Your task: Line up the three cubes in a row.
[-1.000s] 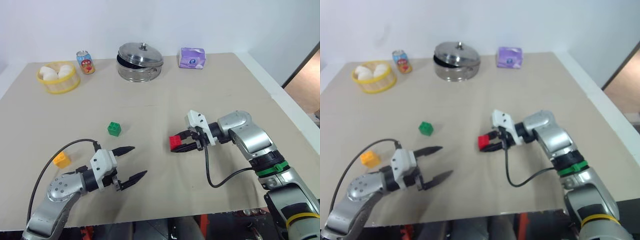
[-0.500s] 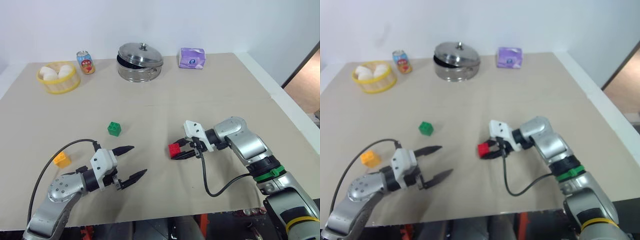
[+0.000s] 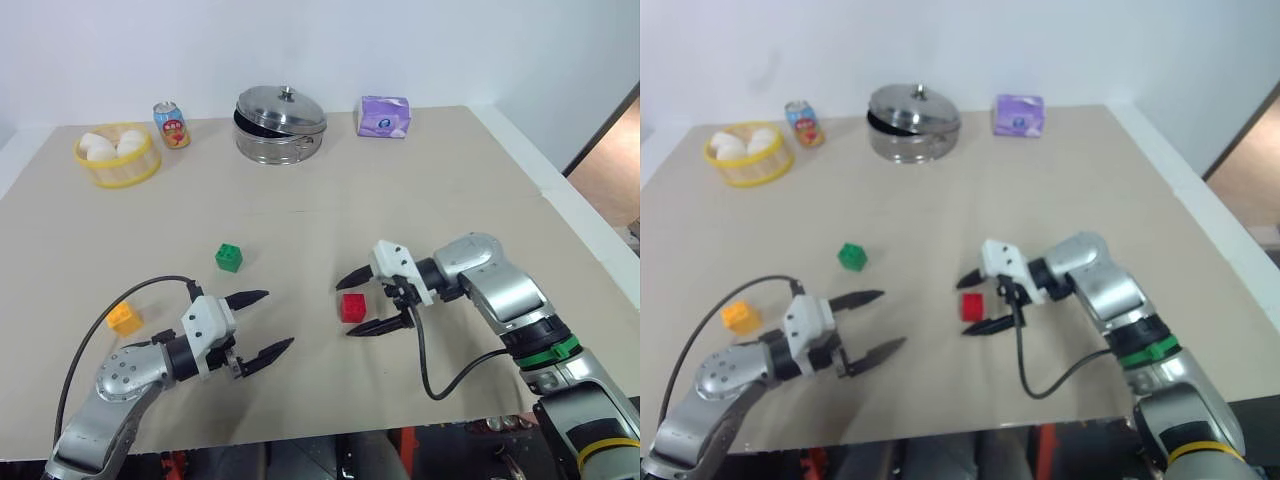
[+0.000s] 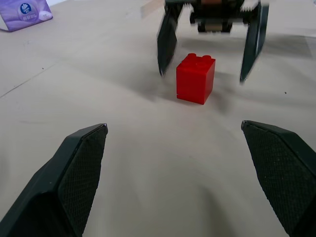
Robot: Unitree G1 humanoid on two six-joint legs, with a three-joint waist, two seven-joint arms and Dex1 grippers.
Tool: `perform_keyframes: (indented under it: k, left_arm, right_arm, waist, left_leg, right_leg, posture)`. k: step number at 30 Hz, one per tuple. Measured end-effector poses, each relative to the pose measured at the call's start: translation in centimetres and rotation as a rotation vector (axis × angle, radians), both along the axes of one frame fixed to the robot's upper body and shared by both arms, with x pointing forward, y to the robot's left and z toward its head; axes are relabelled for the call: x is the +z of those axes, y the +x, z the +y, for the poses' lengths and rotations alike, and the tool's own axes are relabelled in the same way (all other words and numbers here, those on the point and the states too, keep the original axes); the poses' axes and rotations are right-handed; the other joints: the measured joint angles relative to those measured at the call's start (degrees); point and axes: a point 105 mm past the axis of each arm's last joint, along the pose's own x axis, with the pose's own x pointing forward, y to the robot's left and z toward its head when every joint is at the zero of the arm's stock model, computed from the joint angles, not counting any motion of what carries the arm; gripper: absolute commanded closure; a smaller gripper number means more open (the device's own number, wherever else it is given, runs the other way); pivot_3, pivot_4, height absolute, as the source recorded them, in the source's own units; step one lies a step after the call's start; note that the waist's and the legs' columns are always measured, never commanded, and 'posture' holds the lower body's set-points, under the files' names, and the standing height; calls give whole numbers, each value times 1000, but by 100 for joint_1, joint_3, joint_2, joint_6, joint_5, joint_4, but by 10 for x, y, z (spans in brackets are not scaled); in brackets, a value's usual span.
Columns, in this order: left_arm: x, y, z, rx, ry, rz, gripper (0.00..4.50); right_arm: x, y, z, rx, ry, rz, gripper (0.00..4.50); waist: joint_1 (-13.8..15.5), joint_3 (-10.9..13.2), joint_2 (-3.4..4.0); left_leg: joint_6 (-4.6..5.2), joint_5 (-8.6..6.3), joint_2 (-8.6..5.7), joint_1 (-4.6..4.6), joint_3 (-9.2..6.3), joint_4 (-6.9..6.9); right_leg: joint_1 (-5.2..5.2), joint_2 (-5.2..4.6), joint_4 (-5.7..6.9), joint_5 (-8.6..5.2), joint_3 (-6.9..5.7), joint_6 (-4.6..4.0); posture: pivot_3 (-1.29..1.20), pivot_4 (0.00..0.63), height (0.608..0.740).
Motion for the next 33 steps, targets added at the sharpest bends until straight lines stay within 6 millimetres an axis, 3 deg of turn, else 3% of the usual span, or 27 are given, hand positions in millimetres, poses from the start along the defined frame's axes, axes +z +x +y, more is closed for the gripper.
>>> perform_keyframes:
  k: [1, 3, 5, 15, 18, 21, 28, 33]
  left_arm:
    - [0, 0, 0, 0, 0, 1, 0]
    - [2, 1, 9, 51, -23, 26, 0]
    - [10, 10, 25, 161, -60, 16, 0]
    - [13, 20, 45, 398, -114, 9, 0]
    - [17, 21, 53, 616, -201, -24, 0]
    - [15, 21, 61, 718, -174, -49, 0]
    - [24, 36, 52, 755, -234, -52, 0]
    - [13, 44, 54, 772, -218, 9, 0]
  right_arm:
    - [1, 0, 0, -1, 3, 0, 59]
    - [37, -3, 7, -8, 136, 10, 59]
    - [55, -14, 18, 29, 221, 17, 59]
    - [58, -29, 29, 44, 263, 31, 59]
    - [57, -29, 32, 40, 271, 32, 59]
    - [59, -30, 35, 52, 278, 31, 59]
    - [61, -23, 43, 69, 288, -14, 59]
    - [60, -19, 44, 62, 284, -38, 59]
  waist:
    - [0, 0, 0]
    - [-4, 0, 0]
    - [10, -1, -3]
    - [8, -2, -5]
    - [11, -2, -7]
    - [11, -3, -7]
    - [12, -4, -9]
    - [11, -4, -9]
  left_leg:
    - [0, 0, 0, 0, 1, 0]
    - [0, 0, 9, 3, 1, 0]
    - [-1, 0, 22, 5, 1, 1]
    - [-2, -1, 23, 5, 5, 3]
    - [-2, -1, 24, 5, 6, 9]
    - [-2, -1, 31, 7, 5, 10]
    - [-4, -1, 64, 6, 5, 19]
    - [-4, -1, 77, 7, 3, 17]
  right_leg:
    - [0, 0, 0, 1, 1, 0]
    - [0, 6, 0, 4, 0, -5]
    - [3, 19, 0, 5, -2, -11]
    - [2, 21, -1, 9, 5, -12]
    - [3, 23, 0, 15, 7, -12]
    - [2, 31, 0, 19, 6, -18]
    - [0, 72, -1, 29, 11, -36]
    - [-3, 88, 0, 30, 8, -50]
  posture:
    - [0, 150, 740]
    - [0, 150, 740]
    - [0, 150, 740]
    - [0, 150, 740]
    - [0, 150, 740]
    - [0, 150, 740]
    - [0, 150, 740]
    - [0, 150, 740]
